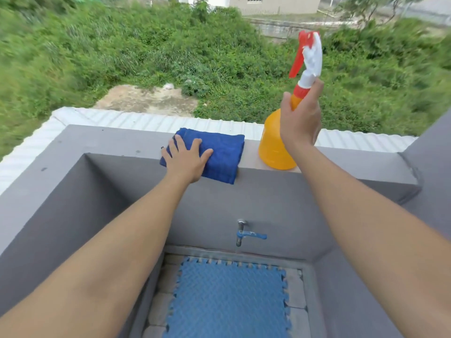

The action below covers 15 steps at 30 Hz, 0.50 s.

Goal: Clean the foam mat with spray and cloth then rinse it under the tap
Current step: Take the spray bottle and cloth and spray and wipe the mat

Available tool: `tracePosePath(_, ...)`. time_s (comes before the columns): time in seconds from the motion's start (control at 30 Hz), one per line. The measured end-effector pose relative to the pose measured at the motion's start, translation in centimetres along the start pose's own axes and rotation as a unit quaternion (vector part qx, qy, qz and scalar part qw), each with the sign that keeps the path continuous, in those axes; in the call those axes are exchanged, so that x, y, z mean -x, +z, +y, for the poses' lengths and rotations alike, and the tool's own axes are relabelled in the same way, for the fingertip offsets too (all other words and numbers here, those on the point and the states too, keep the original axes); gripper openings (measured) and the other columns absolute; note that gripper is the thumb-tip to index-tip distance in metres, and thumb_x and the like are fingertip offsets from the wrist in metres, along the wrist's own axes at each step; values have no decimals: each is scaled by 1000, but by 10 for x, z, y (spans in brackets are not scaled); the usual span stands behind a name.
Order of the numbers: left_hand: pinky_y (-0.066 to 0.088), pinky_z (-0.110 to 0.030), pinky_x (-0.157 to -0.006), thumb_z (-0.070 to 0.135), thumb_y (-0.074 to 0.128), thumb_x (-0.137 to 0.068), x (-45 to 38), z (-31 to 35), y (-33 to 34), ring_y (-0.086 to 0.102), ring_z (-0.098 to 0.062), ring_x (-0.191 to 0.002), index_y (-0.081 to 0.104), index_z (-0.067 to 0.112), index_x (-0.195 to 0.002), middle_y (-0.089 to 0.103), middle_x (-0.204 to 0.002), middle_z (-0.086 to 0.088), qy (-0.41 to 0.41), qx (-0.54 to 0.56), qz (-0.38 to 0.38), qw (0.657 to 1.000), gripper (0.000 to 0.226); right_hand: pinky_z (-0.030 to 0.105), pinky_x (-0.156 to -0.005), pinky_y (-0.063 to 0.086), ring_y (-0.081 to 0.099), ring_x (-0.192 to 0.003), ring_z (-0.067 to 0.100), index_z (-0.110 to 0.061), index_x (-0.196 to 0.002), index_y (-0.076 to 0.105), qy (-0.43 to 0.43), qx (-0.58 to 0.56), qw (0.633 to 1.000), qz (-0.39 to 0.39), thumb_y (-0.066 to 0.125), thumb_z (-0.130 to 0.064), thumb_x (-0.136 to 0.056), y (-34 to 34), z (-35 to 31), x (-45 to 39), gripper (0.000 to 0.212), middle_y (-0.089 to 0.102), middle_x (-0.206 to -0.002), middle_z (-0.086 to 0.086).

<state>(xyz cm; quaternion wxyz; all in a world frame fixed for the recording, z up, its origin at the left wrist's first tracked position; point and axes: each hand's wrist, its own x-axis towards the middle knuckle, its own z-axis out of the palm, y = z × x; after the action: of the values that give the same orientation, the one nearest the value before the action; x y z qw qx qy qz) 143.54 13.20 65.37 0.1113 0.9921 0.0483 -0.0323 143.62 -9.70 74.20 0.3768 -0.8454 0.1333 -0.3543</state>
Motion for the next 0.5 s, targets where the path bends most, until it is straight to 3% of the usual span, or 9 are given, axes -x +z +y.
tracePosePath(0.1, 24, -54, -104, 58, 33, -95, -9, 7, -14, 30, -38, -130, 41, 27, -126, 33, -141, -19, -12, 4, 24, 1000, 44, 36, -68, 39, 63, -93, 35, -10, -135, 39, -5, 24, 999, 29, 48, -32, -97, 5, 0, 0, 45, 67, -106, 7)
tracePosePath(0.17, 29, -50, -97, 57, 49, -90, -16, 10, -26, 36, -35, -121, 41, 24, -122, 37, -133, -15, -43, 35, 22, 998, 47, 39, -72, 44, 64, -93, 36, -11, -135, 39, -6, 28, 999, 45, 47, -34, -97, 7, 1, 1, 45, 67, -107, 7)
tracePosePath(0.27, 32, -48, -99, 54, 72, -75, -27, 17, -39, 32, -34, -129, 27, 19, -140, 29, -141, -15, -132, 120, 0, 984, 87, 37, -71, 42, 64, -93, 35, -9, -135, 39, -11, 34, 998, 48, 46, -33, -97, 8, 2, 1, 46, 67, -110, 7)
tracePosePath(0.33, 37, -42, -96, 50, 80, -69, -34, 19, -43, 37, -33, -129, 27, 10, -140, 32, -142, -15, -188, 187, -10, 964, 97, 36, -69, 41, 65, -92, 33, -9, -136, 39, -18, 32, 998, 50, 46, -32, -97, 9, 1, 2, 46, 67, -112, 6)
tracePosePath(0.4, 40, -35, -86, 51, 80, -68, -37, 20, -42, 47, -31, -124, 39, 3, -133, 47, -135, -12, -192, 193, -11, 962, 91, 34, -67, 41, 65, -88, 29, -9, -137, 38, -33, 26, 997, 58, 46, -32, -97, 9, 3, 1, 46, 67, -112, 4)
tracePosePath(0.5, 40, -35, -77, 42, 76, -77, -22, 21, -34, 55, -31, -115, 50, 3, -122, 57, -125, -11, -147, 223, 18, 964, 65, 33, -69, 46, 59, -82, 19, -4, -136, 39, -52, 1, 997, 65, 45, -30, -97, 5, 4, 4, 48, 65, -112, 3)
